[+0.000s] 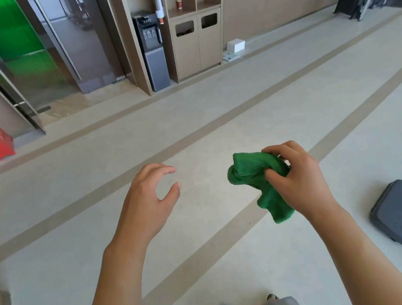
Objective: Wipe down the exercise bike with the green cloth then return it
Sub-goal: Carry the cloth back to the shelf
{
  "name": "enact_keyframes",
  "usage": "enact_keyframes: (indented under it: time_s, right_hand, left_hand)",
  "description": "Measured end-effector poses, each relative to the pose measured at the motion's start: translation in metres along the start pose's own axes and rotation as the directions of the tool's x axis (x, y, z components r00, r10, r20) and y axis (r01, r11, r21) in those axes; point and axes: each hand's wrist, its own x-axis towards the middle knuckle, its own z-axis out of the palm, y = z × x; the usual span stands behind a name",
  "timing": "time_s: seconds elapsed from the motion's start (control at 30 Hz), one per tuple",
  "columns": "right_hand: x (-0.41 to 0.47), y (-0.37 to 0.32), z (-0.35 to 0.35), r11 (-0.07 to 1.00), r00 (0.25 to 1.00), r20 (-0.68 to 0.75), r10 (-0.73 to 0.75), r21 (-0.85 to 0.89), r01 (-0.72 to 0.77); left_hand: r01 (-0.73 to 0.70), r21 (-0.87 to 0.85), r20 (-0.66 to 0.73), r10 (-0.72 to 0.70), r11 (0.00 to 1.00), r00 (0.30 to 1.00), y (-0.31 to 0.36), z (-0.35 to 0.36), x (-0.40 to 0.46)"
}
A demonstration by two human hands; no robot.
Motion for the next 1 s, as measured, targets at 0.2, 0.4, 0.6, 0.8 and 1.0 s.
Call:
enact_keyframes:
  time_s: [0.2, 0.4, 0.6, 0.8, 1.0]
  right_hand:
    - [0.069, 0.018, 0.021, 0.999, 0.999, 0.043, -0.026, -0.017, 0.027]
    - [0.16, 0.056, 0.03, 0.999, 0.998, 0.05, -0.038, 0.007, 0.038]
    - [0.266, 0.095, 0.021, 0.999, 0.997, 0.069, -0.031, 0.033, 0.029]
    - [0.356, 0.134, 0.021, 0.996, 0.996, 0.075, -0.054, 0.076, 0.048]
    - [0.419, 0.16, 0.033, 0.994, 0.995, 0.094, -0.032, 0.104, 0.022]
  left_hand:
    - [0.025, -0.001, -0.02, -0.025, 1.0, 0.999, -0.024, 0.02, 0.059]
    - [0.05, 0.015, -0.035, -0.05, 0.999, 0.998, -0.035, 0.051, 0.142]
    - [0.054, 0.046, -0.014, -0.053, 0.997, 0.998, -0.024, 0.09, 0.237]
    - [0.064, 0.083, -0.033, -0.061, 0.995, 0.998, -0.016, 0.121, 0.314]
    - [0.097, 0.107, -0.019, -0.096, 0.989, 0.995, -0.026, 0.138, 0.369]
